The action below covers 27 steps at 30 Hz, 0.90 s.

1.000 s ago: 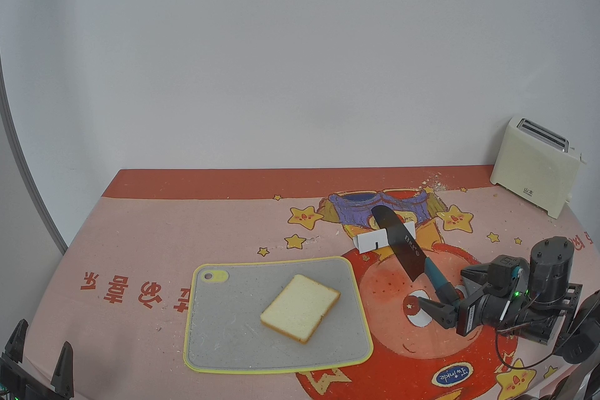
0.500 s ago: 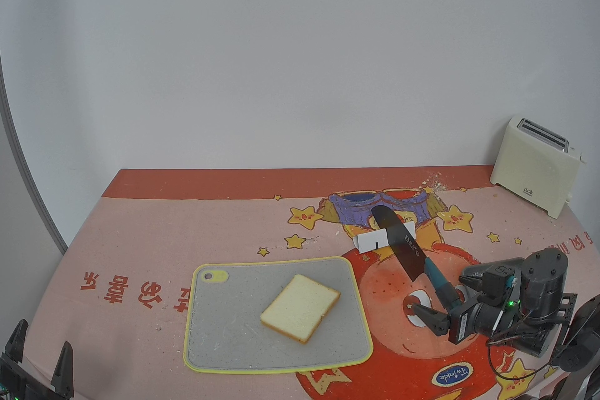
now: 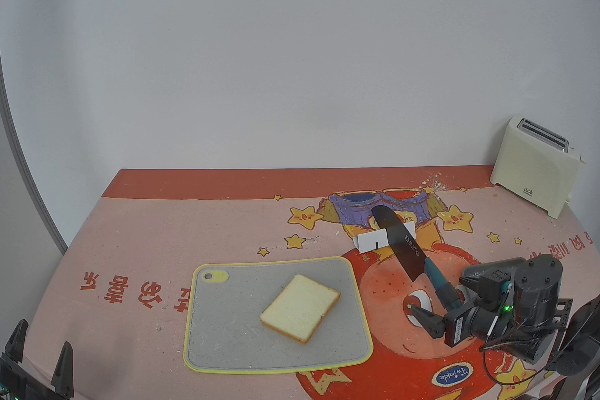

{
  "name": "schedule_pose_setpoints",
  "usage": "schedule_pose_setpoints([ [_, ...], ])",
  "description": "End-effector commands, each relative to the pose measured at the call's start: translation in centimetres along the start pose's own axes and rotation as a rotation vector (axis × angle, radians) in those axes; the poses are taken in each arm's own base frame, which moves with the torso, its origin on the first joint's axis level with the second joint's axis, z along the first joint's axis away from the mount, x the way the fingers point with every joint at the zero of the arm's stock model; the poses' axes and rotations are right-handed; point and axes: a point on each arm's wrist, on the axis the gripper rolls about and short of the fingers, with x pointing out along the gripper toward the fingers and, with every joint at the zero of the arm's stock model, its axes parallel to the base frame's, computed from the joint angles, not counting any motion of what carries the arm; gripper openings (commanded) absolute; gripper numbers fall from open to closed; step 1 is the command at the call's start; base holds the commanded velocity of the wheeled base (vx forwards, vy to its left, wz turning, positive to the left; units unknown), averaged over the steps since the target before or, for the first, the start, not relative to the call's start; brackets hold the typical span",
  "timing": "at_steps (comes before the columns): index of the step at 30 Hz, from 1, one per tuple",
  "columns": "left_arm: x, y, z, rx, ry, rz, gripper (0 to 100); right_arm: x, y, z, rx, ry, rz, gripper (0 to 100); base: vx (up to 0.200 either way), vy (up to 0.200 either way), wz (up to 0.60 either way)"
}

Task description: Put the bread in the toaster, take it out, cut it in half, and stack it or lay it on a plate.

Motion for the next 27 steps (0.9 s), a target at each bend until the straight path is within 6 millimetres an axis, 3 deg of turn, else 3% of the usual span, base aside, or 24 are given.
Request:
schedule_pose_setpoints([
  [1,0.0,0.0,-0.5,0.0,0.001,0.001,100,0.1,0.1,0.0,-0.001,0.002,0.001,100,0.0,0.0,0.0],
  [7,0.0,0.0,-0.5,0.0,0.001,0.001,100,0.2,0.0,0.1,0.004,-0.001,-0.001,100,0.0,0.0,0.0],
  [8,0.0,0.0,-0.5,0.0,0.001,0.001,100,0.2,0.0,0.1,0.006,-0.001,0.0,0,0.0,0.0,0.0],
  [18,0.0,0.0,-0.5,0.0,0.001,0.001,100,0.1,0.0,0.1,0.007,-0.002,0.007,0,0.0,0.0,0.0],
  [27,0.0,0.0,-0.5,0.0,0.001,0.001,100,0.2,-0.2,1.3,0.038,-0.083,0.007,0,0.0,0.0,0.0],
])
